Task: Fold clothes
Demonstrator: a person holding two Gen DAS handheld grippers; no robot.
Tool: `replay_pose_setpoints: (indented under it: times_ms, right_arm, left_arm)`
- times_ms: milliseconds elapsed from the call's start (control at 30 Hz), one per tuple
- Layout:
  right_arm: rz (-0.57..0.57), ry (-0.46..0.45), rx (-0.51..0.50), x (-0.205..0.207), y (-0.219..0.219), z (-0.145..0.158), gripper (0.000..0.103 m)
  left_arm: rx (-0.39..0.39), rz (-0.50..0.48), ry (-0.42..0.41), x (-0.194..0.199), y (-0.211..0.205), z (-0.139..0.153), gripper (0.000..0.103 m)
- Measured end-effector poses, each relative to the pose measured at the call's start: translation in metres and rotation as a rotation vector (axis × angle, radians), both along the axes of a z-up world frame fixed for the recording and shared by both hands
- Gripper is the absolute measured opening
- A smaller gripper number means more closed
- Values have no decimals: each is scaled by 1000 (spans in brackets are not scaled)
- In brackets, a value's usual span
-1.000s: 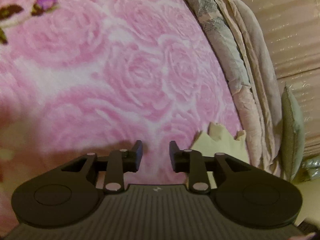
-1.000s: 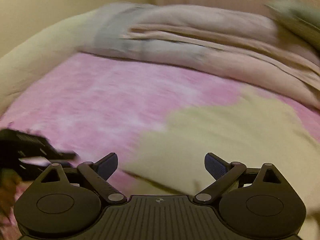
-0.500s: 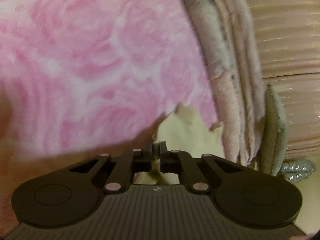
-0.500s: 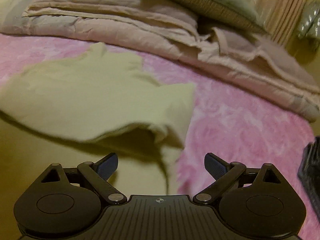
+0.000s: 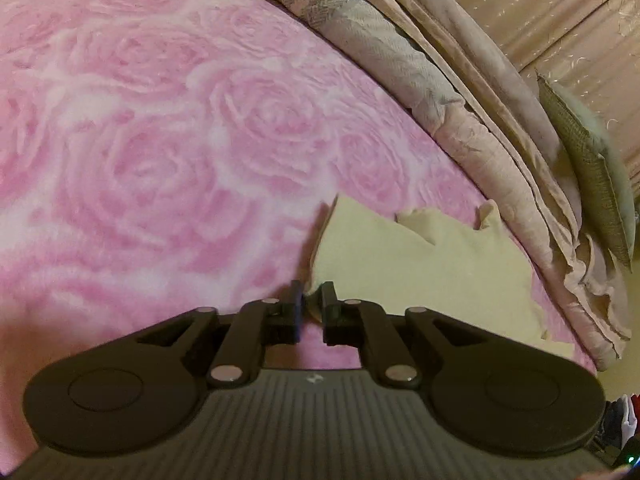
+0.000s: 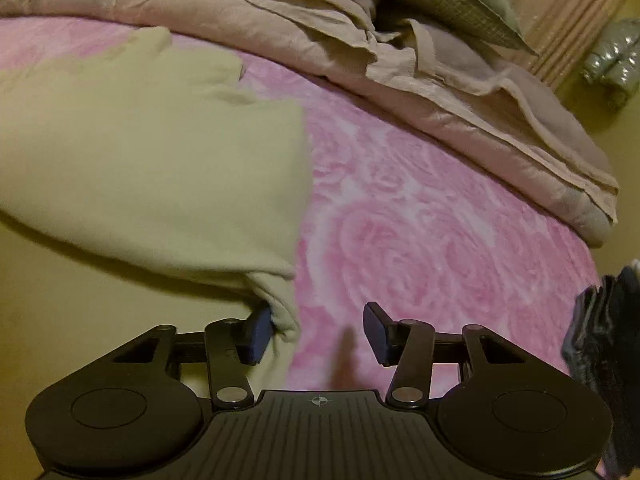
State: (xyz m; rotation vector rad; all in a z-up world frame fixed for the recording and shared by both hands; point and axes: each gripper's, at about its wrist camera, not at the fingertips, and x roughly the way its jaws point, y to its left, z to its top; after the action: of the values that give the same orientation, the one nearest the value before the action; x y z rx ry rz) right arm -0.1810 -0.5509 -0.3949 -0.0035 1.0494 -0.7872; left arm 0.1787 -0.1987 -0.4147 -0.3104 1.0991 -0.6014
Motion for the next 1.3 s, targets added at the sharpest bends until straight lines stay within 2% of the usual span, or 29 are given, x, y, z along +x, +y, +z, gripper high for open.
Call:
replay_pose_setpoints:
  times_ms: [33, 67, 133, 233, 300, 367, 500, 533, 600, 633, 700, 767, 833, 867, 900, 933, 967, 1033, 1100, 1133, 1200, 1233, 1300]
  right_arm:
    - [-2, -28, 37, -4, -2, 7, 49]
    - [-12, -67, 74, -8, -5, 14, 49]
    - [-72, -185, 153, -18, -14, 30, 49]
    - [-161, -358, 261, -27, -30, 47, 49]
    - [-218, -457, 324, -28, -42, 52, 49]
    - [-261, -475, 361, -23, -49, 46, 49]
    - [-321, -488, 401, -18, -56, 39, 49]
    - [-331, -488, 406, -19, -57, 37, 49]
    - [-341, -477, 408, -21, -57, 33, 49]
    - [-345, -472, 408, -23, -56, 31, 49]
    - [-350, -464, 403, -26, -56, 30, 49]
    - [-351, -461, 396, -29, -55, 31, 49]
    - [-349, -461, 387, -32, -56, 33, 49]
    - [-348, -461, 384, -33, -56, 34, 49]
    - [-348, -462, 385, -34, -57, 34, 49]
    - [-347, -463, 385, -34, -57, 35, 49]
    - [-342, -462, 387, -34, -58, 35, 49]
    - [-331, -460, 390, -33, -59, 37, 49]
    - [-321, -458, 393, -33, -60, 38, 49]
    - [-316, -456, 395, -32, -60, 39, 49]
    - [-302, -452, 394, -32, -61, 41, 49]
    - [-286, -445, 384, -31, -60, 43, 49]
    - [-253, -431, 364, -30, -58, 46, 49]
  left_arm:
    - [-13, 19, 19, -3, 3, 1, 9]
    - [-32, 43, 50, -6, 7, 2, 17]
    - [-77, 104, 116, -13, 15, 3, 25]
    - [-157, 188, 222, -23, 23, 2, 31]
    - [-200, 214, 262, -25, 20, -1, 34]
    - [-215, 229, 273, -25, 13, -5, 38]
    - [-266, 273, 321, -22, -1, -21, 38]
    - [-275, 286, 317, -21, -3, -23, 36]
    - [-269, 318, 278, -20, -6, -22, 21]
    - [-238, 318, 247, -19, -8, -20, 2]
    - [-150, 225, 154, -15, -21, -9, 0]
    - [-30, 40, -12, -17, -45, 13, 0]
    - [142, -255, -309, -40, -82, 41, 0]
    - [238, -436, -493, -63, -101, 49, 0]
    - [307, -601, -637, -86, -116, 52, 0]
    - [352, -742, -735, -105, -128, 50, 0]
    - [382, -853, -787, -120, -137, 47, 1]
    - [419, -969, -763, -134, -150, 29, 4]
    - [428, -953, -673, -129, -154, 15, 9]
    - [400, -924, -616, -123, -151, 14, 10]
    - [298, -842, -488, -107, -140, 23, 23]
    - [248, -800, -424, -99, -135, 27, 33]
    - [117, -757, -310, -84, -122, 41, 35]
